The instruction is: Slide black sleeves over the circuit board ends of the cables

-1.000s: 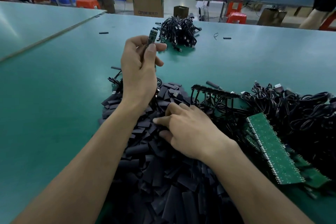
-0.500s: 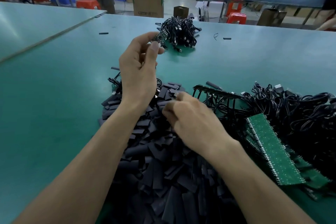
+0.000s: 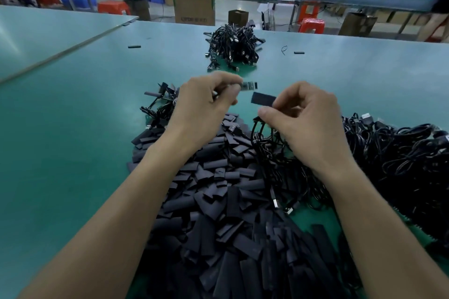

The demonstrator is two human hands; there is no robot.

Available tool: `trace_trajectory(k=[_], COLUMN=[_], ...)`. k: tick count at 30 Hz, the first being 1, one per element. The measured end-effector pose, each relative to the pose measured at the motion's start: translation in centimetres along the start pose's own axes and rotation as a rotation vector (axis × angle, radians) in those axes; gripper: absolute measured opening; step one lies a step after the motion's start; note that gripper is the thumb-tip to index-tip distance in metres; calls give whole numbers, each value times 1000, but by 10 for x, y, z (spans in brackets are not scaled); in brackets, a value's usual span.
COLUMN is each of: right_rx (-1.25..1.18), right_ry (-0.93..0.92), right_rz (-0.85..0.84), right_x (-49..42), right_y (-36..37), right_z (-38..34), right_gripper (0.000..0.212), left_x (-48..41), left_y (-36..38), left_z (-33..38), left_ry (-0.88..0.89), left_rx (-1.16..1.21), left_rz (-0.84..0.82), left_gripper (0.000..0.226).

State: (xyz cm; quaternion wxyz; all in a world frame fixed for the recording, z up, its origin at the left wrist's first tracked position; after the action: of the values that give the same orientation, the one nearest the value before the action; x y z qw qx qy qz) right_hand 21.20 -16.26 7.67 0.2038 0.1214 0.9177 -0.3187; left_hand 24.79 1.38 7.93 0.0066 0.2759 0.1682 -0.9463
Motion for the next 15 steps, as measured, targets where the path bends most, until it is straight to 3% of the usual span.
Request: trace_trajectory(k=[5, 15], right_rx=[1, -31], right_ry=[-11, 26], right_rz=[70, 139], right_x=[-3, -1], right_y=[-12, -18], right_z=[3, 10], right_gripper=[17, 22], left_x=[4, 6], left_y=[16, 15], left_z=[-12, -15], left_ry=[-103, -135], left_rx=[-31, 52], left_rz=[-154, -141], left_gripper=[18, 15])
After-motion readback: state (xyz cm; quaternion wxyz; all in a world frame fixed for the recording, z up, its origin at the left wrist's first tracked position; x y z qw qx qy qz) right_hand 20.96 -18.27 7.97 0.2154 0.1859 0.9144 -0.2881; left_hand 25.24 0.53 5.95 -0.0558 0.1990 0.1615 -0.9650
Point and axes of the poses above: each hand's wrist, its own x-axis away from the middle knuckle, its own y-axis out of the palm, z = x × y, the point moved 9 cm from there along -x, towards the middle knuckle, and after that the axes turned 10 degrees about x, right-handed, at the moved point
